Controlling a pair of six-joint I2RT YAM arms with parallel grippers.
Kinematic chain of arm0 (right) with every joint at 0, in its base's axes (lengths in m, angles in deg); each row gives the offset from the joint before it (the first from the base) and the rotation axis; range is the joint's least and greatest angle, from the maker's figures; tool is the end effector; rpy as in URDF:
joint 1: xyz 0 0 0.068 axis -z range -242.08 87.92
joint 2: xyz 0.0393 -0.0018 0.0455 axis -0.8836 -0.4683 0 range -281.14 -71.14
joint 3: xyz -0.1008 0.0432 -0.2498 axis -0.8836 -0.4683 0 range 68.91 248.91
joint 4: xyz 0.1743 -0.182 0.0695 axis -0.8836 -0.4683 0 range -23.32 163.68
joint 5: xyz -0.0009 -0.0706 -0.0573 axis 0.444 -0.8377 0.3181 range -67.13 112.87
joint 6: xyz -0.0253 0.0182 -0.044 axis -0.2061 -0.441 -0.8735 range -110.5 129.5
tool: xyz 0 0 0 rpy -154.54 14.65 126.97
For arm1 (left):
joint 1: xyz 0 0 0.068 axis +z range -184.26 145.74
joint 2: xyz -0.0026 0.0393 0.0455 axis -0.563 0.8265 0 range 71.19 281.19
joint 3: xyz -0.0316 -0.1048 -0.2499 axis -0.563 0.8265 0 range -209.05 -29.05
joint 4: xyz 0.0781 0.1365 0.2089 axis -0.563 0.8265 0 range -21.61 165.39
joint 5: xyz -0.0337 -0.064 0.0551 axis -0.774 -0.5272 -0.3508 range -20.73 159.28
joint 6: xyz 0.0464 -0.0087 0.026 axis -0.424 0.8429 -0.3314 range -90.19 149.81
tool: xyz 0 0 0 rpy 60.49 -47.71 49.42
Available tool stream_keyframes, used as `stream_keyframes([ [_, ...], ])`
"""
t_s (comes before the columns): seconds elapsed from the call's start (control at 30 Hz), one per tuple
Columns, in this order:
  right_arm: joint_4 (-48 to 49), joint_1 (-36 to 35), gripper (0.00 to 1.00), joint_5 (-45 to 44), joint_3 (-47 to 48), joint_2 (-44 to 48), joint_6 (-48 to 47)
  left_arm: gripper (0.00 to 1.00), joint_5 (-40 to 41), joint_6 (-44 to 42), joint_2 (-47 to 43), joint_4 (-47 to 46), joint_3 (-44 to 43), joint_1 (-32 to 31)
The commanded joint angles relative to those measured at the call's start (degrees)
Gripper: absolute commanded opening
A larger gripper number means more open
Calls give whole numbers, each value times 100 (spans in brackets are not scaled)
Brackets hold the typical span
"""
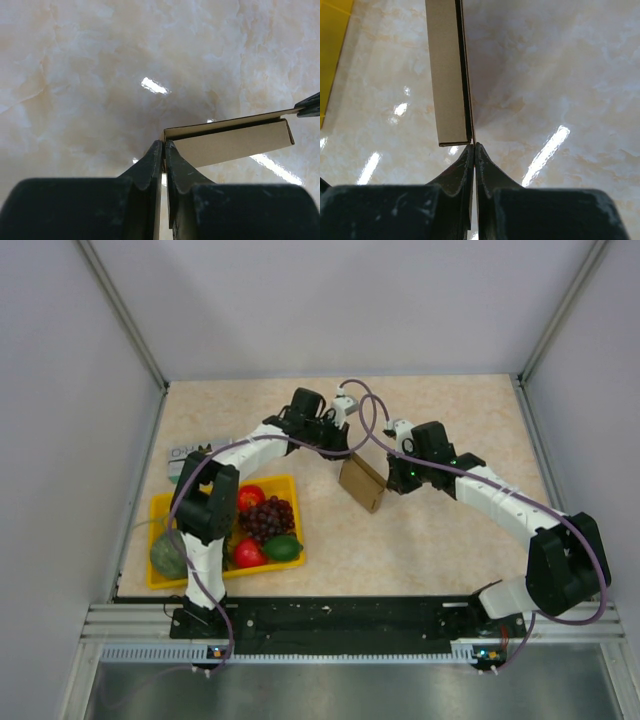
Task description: Fold the paper box
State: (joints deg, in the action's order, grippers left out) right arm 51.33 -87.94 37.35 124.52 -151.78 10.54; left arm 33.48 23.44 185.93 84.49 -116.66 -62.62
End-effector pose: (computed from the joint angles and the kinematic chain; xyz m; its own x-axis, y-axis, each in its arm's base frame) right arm 0.2642 0.1380 0.2449 -0.6725 -0.3065 -0.6737 -0.5626 0.8031 0.1962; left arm 0.3869 -0.2325 0.2245 -0.5147 0.3800 -0.7686 0.8224 0.4722 -0.3173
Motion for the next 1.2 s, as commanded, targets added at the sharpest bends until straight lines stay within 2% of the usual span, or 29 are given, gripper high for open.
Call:
stream_keyframes([
  [0.0, 292, -68, 0, -59, 160, 198, 80, 3, 379, 22, -487, -317, 191, -117],
  [0.07, 292, -68, 0, -112, 151, 207, 238, 0, 668, 205, -689, -562, 428, -152],
  [0.33, 398, -252, 0, -796, 46, 365, 792, 0, 1767, 628, -1725, -1477, 1509, -336],
  [0.63, 266, -674, 0, -2045, 28, 409, 2293, 0, 3418, 1936, -2438, -2382, 2740, -758],
  [1.17, -208, -1456, 0, -4293, 151, -13, 4202, 0, 5547, 3616, -2605, -2287, 3321, -1585],
])
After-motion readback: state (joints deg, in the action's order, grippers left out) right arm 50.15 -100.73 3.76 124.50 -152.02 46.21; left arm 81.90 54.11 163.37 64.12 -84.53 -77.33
